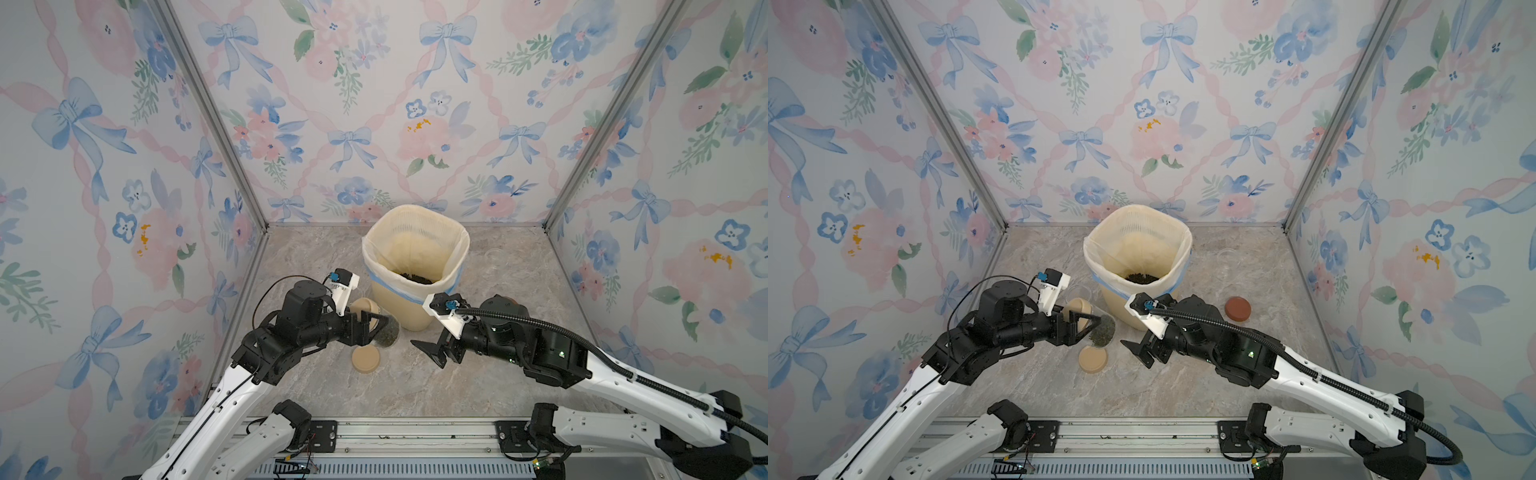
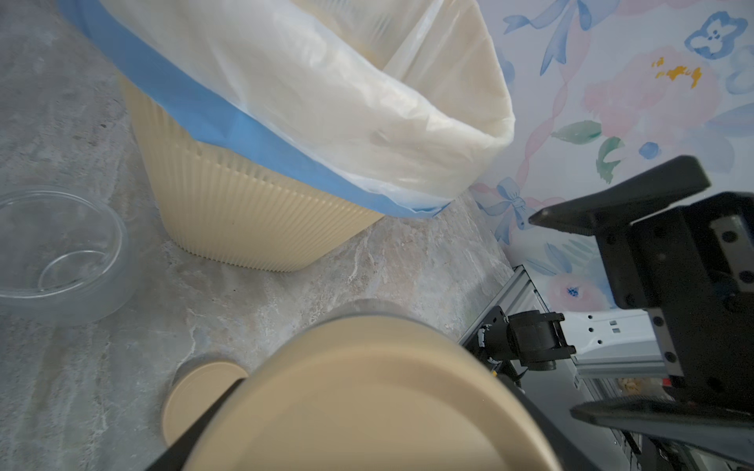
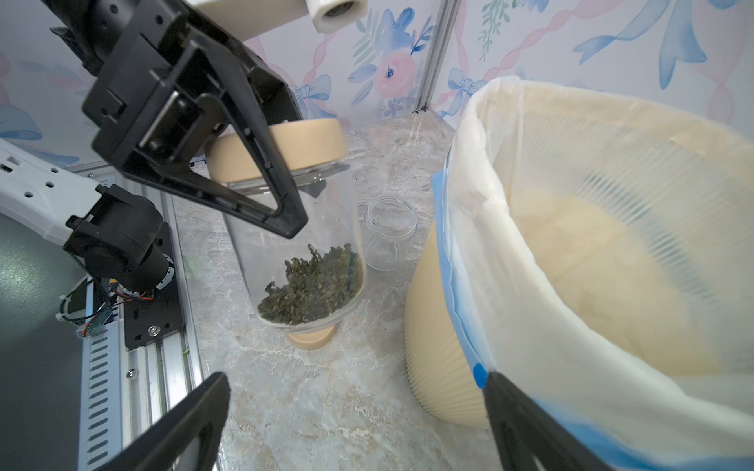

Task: Empty moldy tea leaves from jars
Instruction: Pick up the jar from the center of the board.

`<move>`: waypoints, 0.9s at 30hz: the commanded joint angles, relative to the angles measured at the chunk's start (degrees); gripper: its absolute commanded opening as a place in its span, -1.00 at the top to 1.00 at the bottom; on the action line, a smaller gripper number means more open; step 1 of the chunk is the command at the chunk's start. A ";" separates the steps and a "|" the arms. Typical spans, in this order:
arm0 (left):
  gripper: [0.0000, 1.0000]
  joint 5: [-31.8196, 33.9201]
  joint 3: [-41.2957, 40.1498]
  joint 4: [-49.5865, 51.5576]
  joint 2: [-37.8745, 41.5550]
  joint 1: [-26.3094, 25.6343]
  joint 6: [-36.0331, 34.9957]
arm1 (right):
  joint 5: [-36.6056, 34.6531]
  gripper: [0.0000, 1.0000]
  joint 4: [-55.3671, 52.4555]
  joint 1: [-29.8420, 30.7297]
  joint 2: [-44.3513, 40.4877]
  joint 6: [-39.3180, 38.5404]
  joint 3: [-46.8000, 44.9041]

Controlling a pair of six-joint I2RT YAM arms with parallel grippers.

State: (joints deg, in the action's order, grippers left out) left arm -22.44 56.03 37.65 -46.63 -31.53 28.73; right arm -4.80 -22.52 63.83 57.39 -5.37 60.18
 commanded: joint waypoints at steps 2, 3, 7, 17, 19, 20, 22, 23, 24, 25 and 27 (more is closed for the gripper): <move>-0.11 -3.47 2.07 -3.02 -0.58 -1.52 -2.05 | -1.68 -0.96 4.07 0.82 -1.61 -1.30 -2.51; -0.11 -4.11 2.16 -3.18 -0.81 -1.68 -2.64 | -0.96 -0.97 4.80 0.88 -1.86 -1.77 -3.27; -0.12 -5.72 3.42 -3.58 -2.15 -2.30 -4.56 | -0.02 -0.97 7.23 1.07 -2.60 -1.61 -5.30; -0.12 -8.76 5.44 -4.32 -5.72 -2.87 -6.85 | 3.26 -0.97 10.15 1.96 -2.42 0.26 -7.17; -0.13 -8.73 5.78 -4.46 -6.23 -3.01 -7.01 | 3.43 -0.97 10.33 2.02 -2.44 0.48 -7.55; -0.13 -8.98 5.95 -4.52 -6.42 -2.93 -7.11 | 3.18 -0.97 10.76 2.01 -2.53 0.61 -7.99; -0.13 -9.55 6.38 -4.69 -6.83 -3.01 -7.33 | 2.14 -0.97 11.71 2.03 -2.76 0.80 -8.85; -0.13 -9.77 6.56 -4.73 -7.02 -3.06 -7.41 | 1.60 -0.97 12.16 2.04 -2.81 0.80 -9.22; -0.13 -10.21 6.69 -4.88 -7.19 -3.01 -7.63 | 1.09 -0.97 12.50 2.00 -2.81 0.77 -9.44; -0.13 -10.60 6.89 -4.99 -7.26 -3.02 -7.70 | 0.94 -0.97 12.71 2.01 -2.64 0.79 -9.58; -0.13 -11.28 7.28 -5.13 -7.66 -3.10 -7.89 | 0.43 -0.96 13.43 2.07 -2.46 0.87 -9.94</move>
State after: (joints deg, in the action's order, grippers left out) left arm -30.44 60.51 37.36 -54.35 -34.17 22.33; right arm -2.85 -11.99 65.10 55.40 -5.30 51.09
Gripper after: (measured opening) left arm 0.833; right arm 0.982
